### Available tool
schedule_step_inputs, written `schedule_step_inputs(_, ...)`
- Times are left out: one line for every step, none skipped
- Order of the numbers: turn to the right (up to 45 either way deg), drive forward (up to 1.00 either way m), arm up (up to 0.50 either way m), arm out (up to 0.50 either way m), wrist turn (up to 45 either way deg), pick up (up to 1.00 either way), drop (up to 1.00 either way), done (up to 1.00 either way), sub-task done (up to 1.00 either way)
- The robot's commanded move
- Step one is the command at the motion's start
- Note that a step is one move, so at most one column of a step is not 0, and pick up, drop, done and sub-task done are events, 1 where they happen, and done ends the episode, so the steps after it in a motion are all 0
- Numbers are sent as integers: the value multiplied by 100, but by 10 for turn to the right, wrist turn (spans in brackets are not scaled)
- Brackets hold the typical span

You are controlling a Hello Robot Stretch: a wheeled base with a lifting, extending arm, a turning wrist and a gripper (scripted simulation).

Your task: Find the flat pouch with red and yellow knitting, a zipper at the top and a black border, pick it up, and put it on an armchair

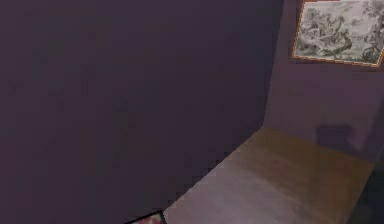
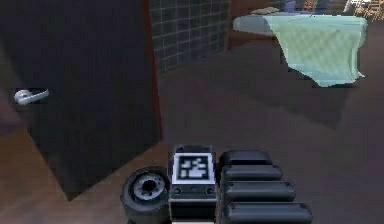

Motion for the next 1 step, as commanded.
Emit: schedule_step_inputs(-30,0,0,0,0,0,0,0,0)
